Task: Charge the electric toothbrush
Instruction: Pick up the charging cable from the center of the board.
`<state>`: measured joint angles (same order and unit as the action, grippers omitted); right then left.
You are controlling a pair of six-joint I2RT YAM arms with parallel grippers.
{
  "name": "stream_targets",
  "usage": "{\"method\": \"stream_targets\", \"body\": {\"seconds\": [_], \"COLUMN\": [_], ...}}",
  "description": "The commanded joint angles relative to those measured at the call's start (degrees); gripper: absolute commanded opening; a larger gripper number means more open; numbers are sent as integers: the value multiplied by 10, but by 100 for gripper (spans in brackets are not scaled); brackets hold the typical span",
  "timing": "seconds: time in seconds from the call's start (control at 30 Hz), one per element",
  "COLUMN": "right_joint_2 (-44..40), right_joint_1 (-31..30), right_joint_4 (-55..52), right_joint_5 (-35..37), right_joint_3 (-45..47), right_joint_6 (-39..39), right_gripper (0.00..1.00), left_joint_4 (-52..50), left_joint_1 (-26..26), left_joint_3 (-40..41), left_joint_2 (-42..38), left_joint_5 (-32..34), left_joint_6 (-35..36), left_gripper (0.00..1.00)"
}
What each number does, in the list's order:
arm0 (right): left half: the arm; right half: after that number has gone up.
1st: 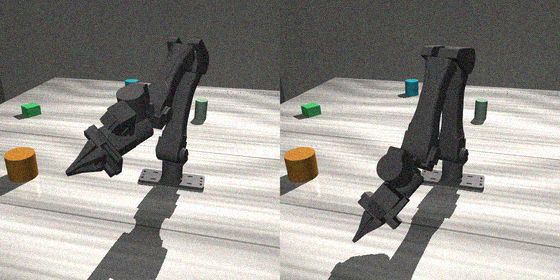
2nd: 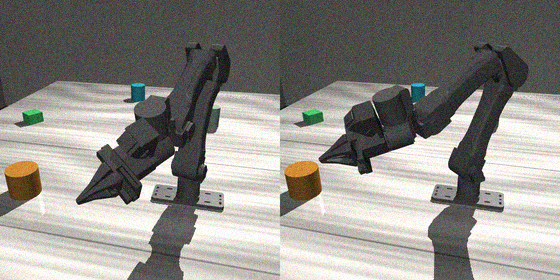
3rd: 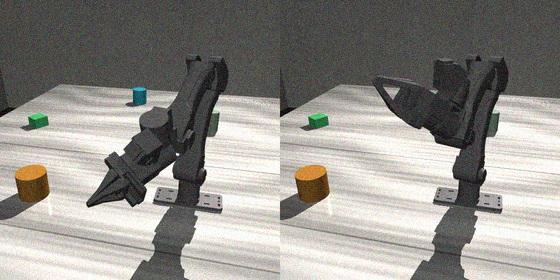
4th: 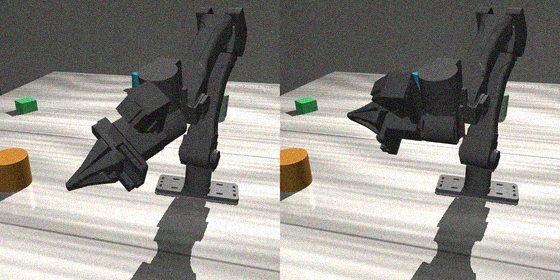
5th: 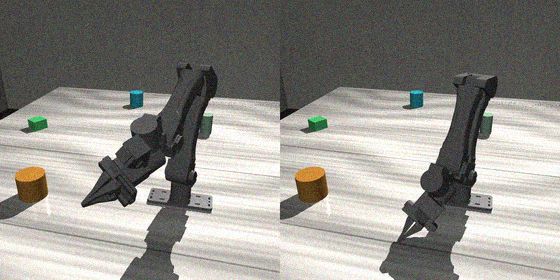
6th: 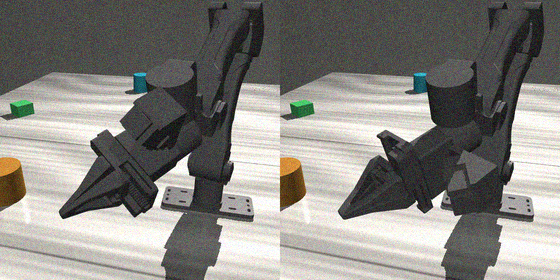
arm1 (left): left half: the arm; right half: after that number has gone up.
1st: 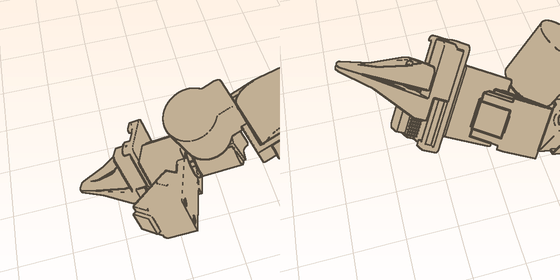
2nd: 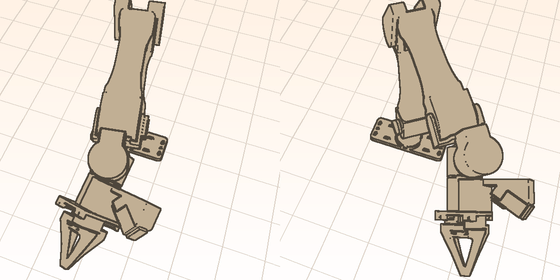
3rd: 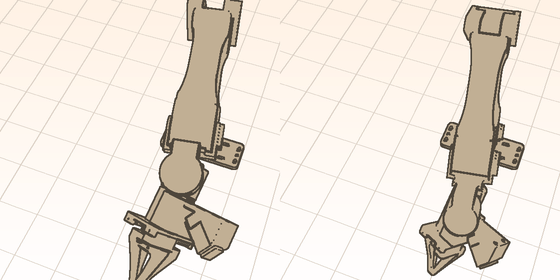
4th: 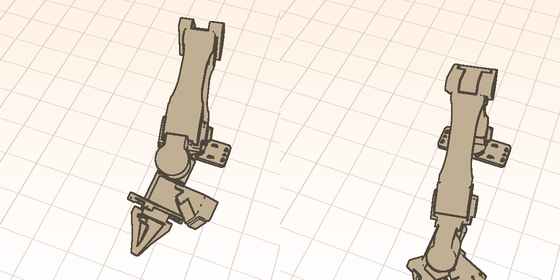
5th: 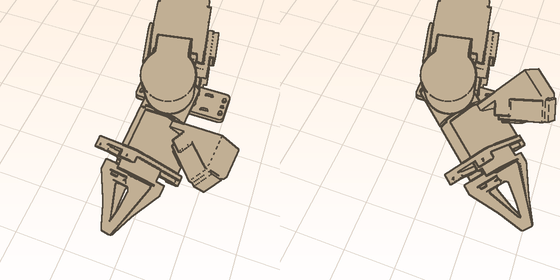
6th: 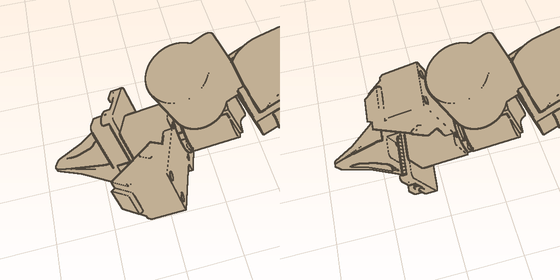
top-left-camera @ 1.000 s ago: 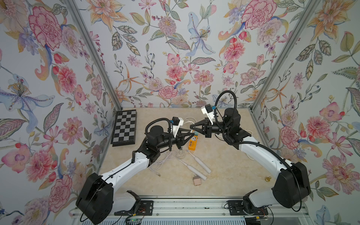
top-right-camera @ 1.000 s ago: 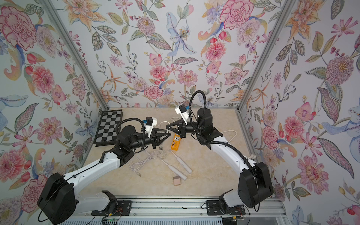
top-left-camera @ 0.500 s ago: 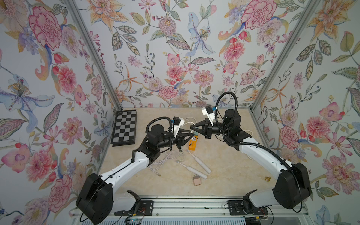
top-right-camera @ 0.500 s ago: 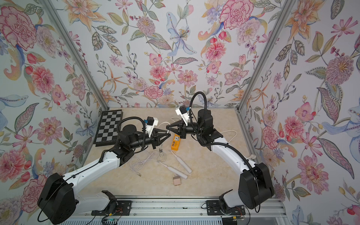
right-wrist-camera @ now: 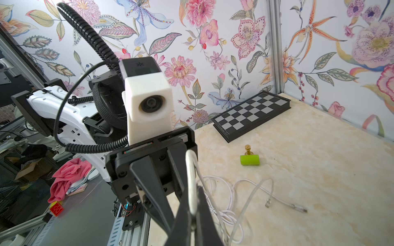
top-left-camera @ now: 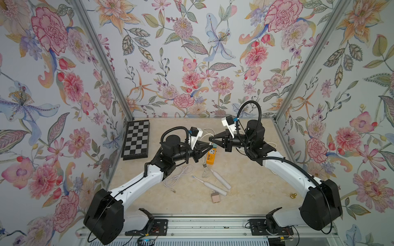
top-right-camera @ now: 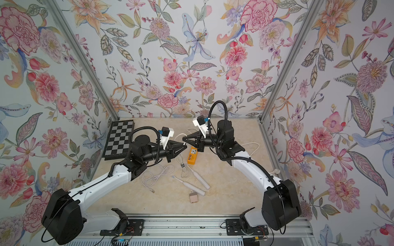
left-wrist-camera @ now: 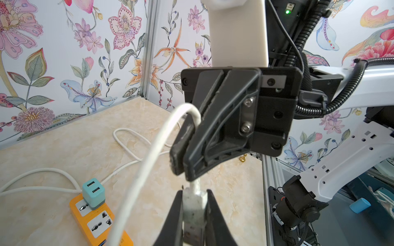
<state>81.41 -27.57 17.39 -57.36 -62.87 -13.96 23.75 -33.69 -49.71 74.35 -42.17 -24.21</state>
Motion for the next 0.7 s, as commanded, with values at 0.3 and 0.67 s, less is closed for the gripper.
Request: {"method": "stream_targets", "body": {"seconds": [0.3, 0.67], "right_joint_2": [-47, -11], "right_joint_1": [-4, -55], "right_joint_4": [-130, -365], "right_joint_5": [76, 281], "right_joint_3": [-41, -175], "right_joint_6": [0, -167], "right_gripper": [44, 68], "left_joint_4": [-88, -76], "left_joint_1": [2, -52], "left_joint_3": [-46, -37], "left_joint_2": [-20, -18], "left_joint_5": [182, 424], "left_joint_6": [135, 330], "left_gripper": [0, 0]}}
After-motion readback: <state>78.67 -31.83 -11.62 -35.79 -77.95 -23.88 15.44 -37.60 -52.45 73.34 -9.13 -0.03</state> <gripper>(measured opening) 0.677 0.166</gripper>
